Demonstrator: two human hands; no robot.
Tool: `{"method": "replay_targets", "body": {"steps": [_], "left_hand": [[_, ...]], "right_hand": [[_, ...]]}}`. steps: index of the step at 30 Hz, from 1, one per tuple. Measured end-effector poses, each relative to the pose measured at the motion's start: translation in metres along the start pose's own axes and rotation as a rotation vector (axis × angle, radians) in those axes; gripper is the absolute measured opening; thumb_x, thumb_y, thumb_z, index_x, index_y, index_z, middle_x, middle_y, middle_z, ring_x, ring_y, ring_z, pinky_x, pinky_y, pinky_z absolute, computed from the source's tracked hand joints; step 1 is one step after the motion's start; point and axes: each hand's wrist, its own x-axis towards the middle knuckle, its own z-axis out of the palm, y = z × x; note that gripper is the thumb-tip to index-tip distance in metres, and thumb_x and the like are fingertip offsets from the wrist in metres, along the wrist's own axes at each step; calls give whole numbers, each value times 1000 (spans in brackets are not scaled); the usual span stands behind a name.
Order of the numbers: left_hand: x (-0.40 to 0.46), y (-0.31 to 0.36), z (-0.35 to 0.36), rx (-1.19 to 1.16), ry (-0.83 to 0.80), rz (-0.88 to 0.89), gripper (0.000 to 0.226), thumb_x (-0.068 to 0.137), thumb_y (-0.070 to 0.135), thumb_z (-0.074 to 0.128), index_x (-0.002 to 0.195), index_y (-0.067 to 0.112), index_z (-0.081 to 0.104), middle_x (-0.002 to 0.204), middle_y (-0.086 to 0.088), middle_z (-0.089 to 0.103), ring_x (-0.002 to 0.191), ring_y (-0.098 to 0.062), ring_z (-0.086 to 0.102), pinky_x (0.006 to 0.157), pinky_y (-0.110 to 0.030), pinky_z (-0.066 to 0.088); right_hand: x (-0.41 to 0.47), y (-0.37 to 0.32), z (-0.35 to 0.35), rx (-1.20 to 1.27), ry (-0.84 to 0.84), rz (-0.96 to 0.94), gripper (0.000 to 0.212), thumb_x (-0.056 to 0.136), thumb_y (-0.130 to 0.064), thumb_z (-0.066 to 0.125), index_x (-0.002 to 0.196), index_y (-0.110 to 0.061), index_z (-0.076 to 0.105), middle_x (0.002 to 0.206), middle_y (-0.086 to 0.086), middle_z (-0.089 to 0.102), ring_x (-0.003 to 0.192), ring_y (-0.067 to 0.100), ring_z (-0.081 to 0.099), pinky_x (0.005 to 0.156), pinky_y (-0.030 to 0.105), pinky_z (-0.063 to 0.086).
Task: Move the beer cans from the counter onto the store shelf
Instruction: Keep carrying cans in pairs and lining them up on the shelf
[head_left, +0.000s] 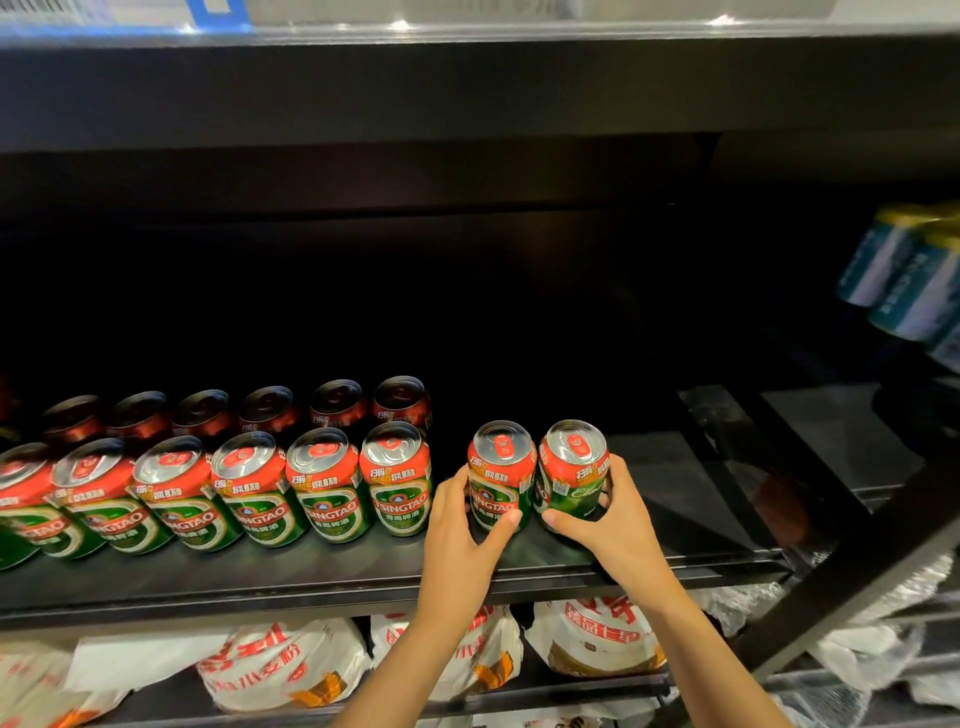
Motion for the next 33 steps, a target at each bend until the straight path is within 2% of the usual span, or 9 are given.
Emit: {"method": "replay_targets", "body": {"steps": [5,8,11,15,21,25,28,33], "left_hand": [[0,-1,-1,13,-7,6,59,84,30,67,132,39,34,126,27,45,118,14,40,92,0,30],[0,-1,0,-11,-9,-15,59,84,29,67,132,37,34,125,27,45,117,17,40,91,0,31],[0,-1,1,-25,25,-36,59,81,33,70,130,34,37,124,24,45,116,16,41,92,-2,34],[-1,1,1,-37,52,-55,58,79,35,71,126,35,38,122,26,44,112,19,41,90,0,35],[-1,0,1,-8,63,-43,59,78,30,74,125,35,38,121,26,45,113,18,42,90,-1,35],[-2,0,1,21,74,-42,62,77,29,75,127,35,37,121,28,43,112,20,40,89,1,34],[-5,3,2,28,103,-48,62,76,30,76,125,37,37,117,30,42,110,22,40,87,1,35],[-8,7,2,23,138,-68,62,74,34,76,121,41,38,115,31,45,107,14,47,86,-2,39]], "right_hand": [[0,-3,-1,7,-59,-10,69,74,-12,78,129,-30,41,122,-15,55,107,-16,50,77,-1,40],[-1,-6,1,8,-56,-12,73,72,-11,80,128,-31,37,119,-20,51,104,-21,48,76,-1,40],[-2,-5,3,-22,6,-6,77,67,-18,84,125,-33,36,120,-16,48,104,-13,50,75,-2,40],[-1,-1,2,-38,5,-13,71,68,-22,83,126,-27,44,124,-10,53,114,3,53,80,8,45],[-1,-3,-1,-3,-78,-4,76,74,-16,78,135,-29,34,123,-19,51,109,-14,50,77,0,41],[-3,-4,2,-14,-55,-2,78,70,-25,82,134,-28,37,124,-15,49,113,-3,51,78,1,42],[-3,-2,0,-11,-27,-28,70,71,-26,81,130,-25,44,124,-10,50,115,1,51,81,1,41],[-3,-2,-2,-11,-61,-1,74,72,-20,80,127,-42,36,124,-21,52,114,-4,51,81,6,44]]}}
